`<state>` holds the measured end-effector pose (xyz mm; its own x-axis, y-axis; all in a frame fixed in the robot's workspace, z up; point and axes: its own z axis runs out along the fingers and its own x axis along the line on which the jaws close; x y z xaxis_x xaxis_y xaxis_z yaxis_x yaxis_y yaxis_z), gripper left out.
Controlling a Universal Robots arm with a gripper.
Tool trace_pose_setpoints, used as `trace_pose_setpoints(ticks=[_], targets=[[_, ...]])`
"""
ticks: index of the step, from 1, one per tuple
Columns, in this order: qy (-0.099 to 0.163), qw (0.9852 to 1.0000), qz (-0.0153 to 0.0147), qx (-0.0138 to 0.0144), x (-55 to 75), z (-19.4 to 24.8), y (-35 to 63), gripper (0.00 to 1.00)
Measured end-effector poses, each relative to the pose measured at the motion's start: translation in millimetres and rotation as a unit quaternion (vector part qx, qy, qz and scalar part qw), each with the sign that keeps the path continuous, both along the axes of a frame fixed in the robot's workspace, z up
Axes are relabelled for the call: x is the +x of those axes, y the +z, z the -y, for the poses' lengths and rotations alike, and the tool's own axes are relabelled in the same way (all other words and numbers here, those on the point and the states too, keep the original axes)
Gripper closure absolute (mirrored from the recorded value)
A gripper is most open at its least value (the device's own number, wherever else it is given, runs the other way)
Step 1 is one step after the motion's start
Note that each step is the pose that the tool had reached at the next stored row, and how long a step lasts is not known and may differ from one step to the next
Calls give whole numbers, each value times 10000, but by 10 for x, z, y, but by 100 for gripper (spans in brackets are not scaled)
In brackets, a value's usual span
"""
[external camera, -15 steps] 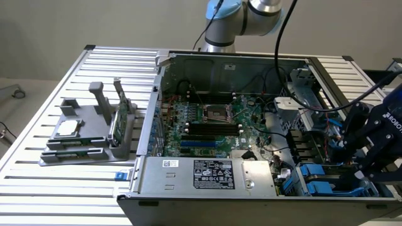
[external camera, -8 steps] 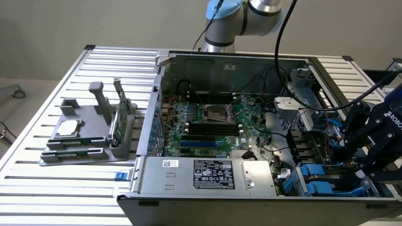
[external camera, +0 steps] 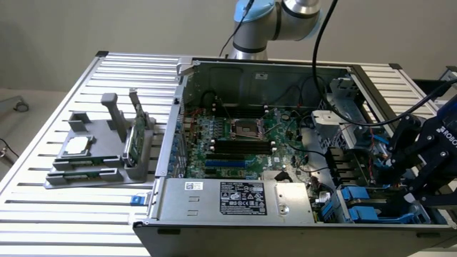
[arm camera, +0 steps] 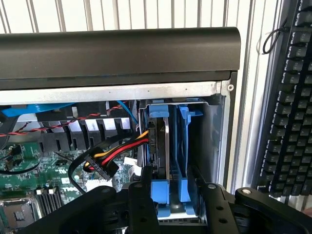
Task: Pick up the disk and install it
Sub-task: 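Insert the second disk wire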
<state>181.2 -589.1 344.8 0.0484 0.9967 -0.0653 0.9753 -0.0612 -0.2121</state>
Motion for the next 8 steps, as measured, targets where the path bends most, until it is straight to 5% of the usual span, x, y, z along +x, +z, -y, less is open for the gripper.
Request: trace_pose_setpoints(ticks=[8], targets=[[-9, 10000, -1, 1, -9, -24, 61, 58]])
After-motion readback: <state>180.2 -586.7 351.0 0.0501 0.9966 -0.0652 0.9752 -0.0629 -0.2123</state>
